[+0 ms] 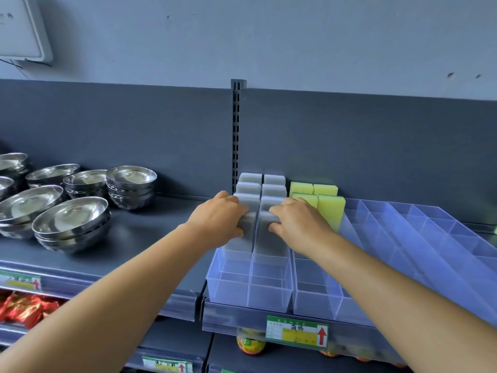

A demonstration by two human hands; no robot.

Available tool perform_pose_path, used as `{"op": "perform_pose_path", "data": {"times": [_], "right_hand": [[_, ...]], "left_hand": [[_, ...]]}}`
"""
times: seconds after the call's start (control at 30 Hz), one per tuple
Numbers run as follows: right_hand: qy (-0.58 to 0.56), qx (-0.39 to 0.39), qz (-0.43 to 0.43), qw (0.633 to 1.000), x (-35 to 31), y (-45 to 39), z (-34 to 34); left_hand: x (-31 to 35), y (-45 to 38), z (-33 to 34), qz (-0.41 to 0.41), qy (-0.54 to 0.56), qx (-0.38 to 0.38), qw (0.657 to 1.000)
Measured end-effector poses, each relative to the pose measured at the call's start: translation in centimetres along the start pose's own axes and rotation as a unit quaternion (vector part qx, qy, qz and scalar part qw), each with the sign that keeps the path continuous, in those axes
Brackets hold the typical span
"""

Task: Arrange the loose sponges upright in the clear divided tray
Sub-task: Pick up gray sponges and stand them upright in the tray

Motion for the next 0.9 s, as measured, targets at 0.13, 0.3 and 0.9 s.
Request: {"op": "perform_pose_path", "data": {"times": [0.13, 0.3, 0.9], "right_hand": [[0.007, -0.011, 0.006, 1.0, 0.0, 0.1, 0.1], [-0.019, -0.006, 0.026, 0.999, 0.9, 1.0, -0.6], [0.02, 0.003, 0.177, 0.984, 16.5, 12.2, -5.7]], "left_hand": [[-0.1, 0.1, -0.1, -0.001, 0.003, -0.003, 1.0], [0.6, 0.3, -1.0, 0.015, -0.013, 0.013, 1.0], [19.6, -4.8, -1.6, 0.177, 0.02, 0.042, 0.983]]}}
Point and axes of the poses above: each hand's wrist, its own y-axis away from the middle knuckle, its own z-axis out of the palm, x = y × z, the point moved 4 cm from there along -y, towards the middle knuckle, and after that the axes turned 5 degrees about z, right-handed, at the moved point
